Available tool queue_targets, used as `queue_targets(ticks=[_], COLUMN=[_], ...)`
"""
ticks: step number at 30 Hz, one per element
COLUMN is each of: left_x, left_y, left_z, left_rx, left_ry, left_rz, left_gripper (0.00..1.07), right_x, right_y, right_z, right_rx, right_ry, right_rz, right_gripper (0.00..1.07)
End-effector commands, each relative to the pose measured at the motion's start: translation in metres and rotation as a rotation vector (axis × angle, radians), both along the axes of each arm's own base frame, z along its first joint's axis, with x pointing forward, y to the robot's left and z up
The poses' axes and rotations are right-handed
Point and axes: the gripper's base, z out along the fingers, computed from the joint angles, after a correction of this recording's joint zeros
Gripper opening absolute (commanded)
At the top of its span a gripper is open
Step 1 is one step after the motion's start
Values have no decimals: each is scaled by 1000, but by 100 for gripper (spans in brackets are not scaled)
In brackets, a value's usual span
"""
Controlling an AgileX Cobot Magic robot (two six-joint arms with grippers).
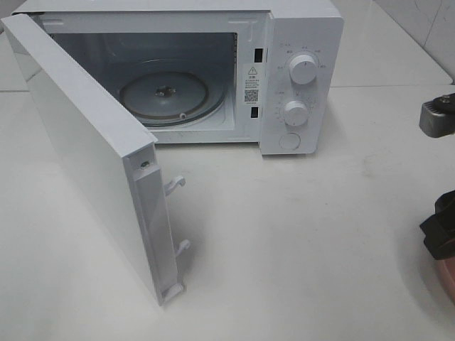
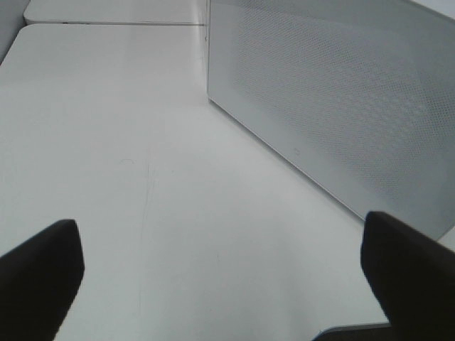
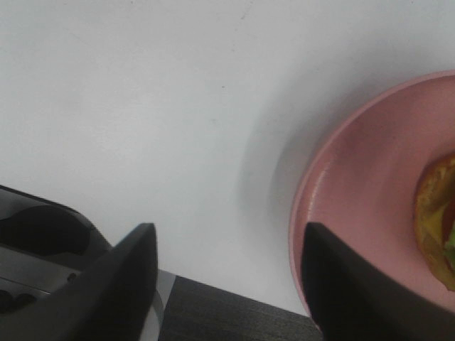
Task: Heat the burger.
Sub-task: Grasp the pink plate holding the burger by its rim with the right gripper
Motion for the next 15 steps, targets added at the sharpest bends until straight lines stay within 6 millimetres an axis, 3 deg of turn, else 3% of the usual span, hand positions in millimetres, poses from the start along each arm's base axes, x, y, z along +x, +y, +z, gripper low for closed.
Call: queue_targets(ticks=[1,5,15], left_x=[-2,-2,-2], left_y=[0,0,0], left_z=[0,0,0], left_rx=[-10,-10,-10], left_ry=[-21,-21,-21], left_rz=[-1,-1,-1], left_gripper=[98,98,98], right_x=[0,2,12], right_y=[-9,-14,-30], right_z=[1,1,-7], right_rx=[-53,-78,-103], right_ry=[-4,-14,8], right_rz=[-14,-31,-123], right_gripper=[81,88,86])
